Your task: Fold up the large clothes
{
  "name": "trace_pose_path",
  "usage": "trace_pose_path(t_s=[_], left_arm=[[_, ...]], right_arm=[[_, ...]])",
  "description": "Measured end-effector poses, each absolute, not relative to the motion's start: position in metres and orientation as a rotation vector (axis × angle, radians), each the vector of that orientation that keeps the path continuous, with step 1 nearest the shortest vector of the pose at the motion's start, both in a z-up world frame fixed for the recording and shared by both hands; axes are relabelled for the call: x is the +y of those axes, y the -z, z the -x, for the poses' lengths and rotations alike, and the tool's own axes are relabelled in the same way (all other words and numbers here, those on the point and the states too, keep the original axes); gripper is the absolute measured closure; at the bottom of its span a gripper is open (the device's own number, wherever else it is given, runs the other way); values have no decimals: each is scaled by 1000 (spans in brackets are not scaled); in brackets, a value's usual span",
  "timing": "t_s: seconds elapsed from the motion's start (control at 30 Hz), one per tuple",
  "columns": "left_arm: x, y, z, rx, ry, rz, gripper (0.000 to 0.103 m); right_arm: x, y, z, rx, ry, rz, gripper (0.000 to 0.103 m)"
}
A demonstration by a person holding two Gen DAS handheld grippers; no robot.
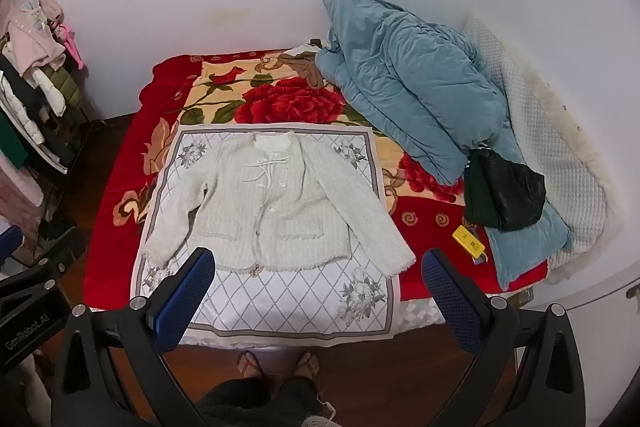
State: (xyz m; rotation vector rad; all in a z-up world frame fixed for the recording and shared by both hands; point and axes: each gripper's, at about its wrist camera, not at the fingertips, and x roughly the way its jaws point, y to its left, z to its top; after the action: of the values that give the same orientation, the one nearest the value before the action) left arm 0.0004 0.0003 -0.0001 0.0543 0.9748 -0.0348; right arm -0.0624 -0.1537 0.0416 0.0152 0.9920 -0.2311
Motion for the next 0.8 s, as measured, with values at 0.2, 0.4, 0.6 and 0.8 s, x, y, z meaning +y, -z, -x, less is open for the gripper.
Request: trace_pose_path(t_s=[0.2, 0.4, 0.6, 0.8], left_arm=[[0, 0, 0, 972, 32, -56, 0], [2, -3, 2, 968, 27, -62, 0], [5, -4, 0, 970, 26, -62, 0], [11, -5, -1, 966, 25, -61, 0]], right_arm=[[-153, -43, 62, 992, 234, -12, 0], [-153, -43, 61, 993, 236, -10, 0], [-153, -43, 62, 990, 234, -11, 0], [-154, -44, 62, 991, 233, -10, 0]])
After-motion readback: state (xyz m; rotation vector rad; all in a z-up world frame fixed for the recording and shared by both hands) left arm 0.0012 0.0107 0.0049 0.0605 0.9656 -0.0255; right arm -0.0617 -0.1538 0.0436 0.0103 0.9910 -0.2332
